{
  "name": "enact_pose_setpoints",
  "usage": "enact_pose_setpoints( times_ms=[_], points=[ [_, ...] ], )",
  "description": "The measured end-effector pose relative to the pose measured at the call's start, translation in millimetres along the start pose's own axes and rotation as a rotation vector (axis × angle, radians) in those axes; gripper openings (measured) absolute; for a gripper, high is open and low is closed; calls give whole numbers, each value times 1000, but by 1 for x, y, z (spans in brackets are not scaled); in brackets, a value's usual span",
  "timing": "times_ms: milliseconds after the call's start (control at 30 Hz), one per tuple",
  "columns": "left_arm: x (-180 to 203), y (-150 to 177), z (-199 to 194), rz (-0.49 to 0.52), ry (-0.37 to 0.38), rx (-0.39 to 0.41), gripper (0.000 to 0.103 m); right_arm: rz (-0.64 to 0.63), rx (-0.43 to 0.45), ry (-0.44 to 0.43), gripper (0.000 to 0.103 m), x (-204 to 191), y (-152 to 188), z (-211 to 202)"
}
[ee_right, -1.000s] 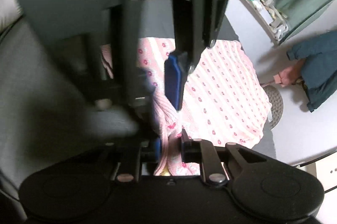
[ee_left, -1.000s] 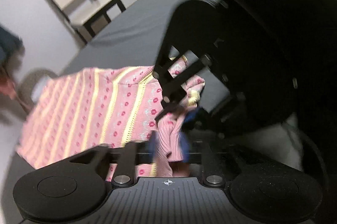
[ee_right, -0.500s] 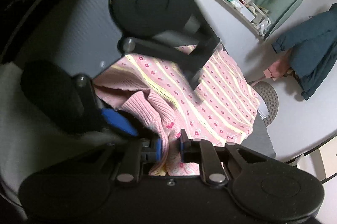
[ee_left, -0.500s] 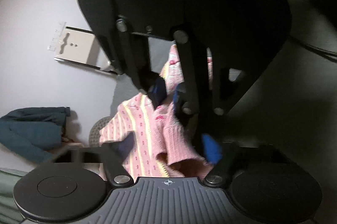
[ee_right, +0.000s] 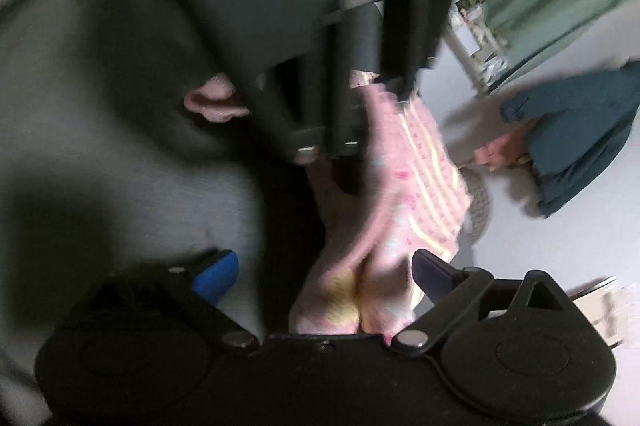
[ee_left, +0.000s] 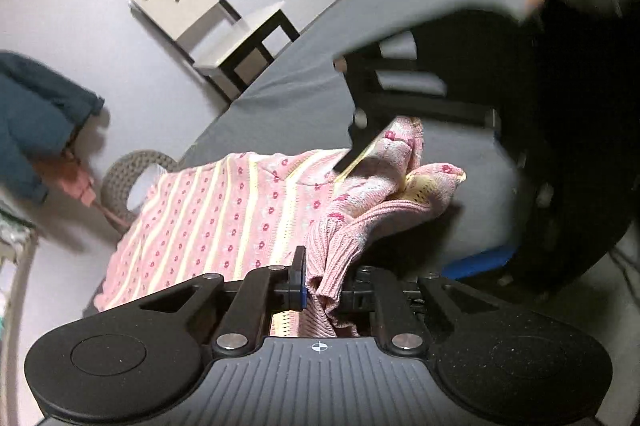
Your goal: Fold clothes
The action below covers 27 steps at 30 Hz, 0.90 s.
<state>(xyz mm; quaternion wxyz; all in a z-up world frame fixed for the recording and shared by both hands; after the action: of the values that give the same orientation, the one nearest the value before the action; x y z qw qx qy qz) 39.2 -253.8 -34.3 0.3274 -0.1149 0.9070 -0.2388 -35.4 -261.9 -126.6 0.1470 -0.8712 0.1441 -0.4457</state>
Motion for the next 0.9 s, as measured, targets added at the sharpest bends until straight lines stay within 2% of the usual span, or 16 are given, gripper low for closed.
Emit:
enact_pose_setpoints(
  times_ms=[100, 133, 167, 233, 333, 467, 667, 767, 900],
  points=[
    [-3, -2, -3, 1, 1, 5, 11, -71, -16, 116, 92, -5, -2, 13],
    [-4, -1, -3, 10, -1, 10, 11, -66, -22, 134, 78, -3, -1, 15],
    [-6, -1, -2, 24, -1, 14, 11, -58, -30, 147, 53, 0, -1, 17],
    [-7, -2, 4, 56, -9, 25, 11, -25, -53, 128, 34, 4, 1, 18],
    [-1, -11, 5, 113, -7, 37, 10, -20, -50, 86, 21, 2, 2, 10],
    [11, -14, -9, 223, 2, 61, 10, -38, -53, 104, 18, 1, -6, -8],
    [28, -12, -50, 362, 87, 75, 10, -65, -56, 33, 17, 0, -20, -47],
    [37, -13, -71, 398, 157, 78, 10, -122, -64, -26, 17, -10, -28, -75],
    [56, -14, -106, 393, 288, 81, 10, -202, -79, -136, 18, -31, -33, -122]
  ],
)
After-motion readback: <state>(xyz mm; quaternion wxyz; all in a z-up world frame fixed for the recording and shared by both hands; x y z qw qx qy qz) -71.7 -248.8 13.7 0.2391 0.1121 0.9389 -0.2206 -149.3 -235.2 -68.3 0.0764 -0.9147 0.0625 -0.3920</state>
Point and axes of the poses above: each gripper's, at about its wrist camera, not at the fingertips, and z roughly the way its jaws point, x to its right, y to its underside, the point moved 5 cm from there along z, roughly the way its jaws point, and after that the axes turned 3 degrees about z, right-handed, at the moved point
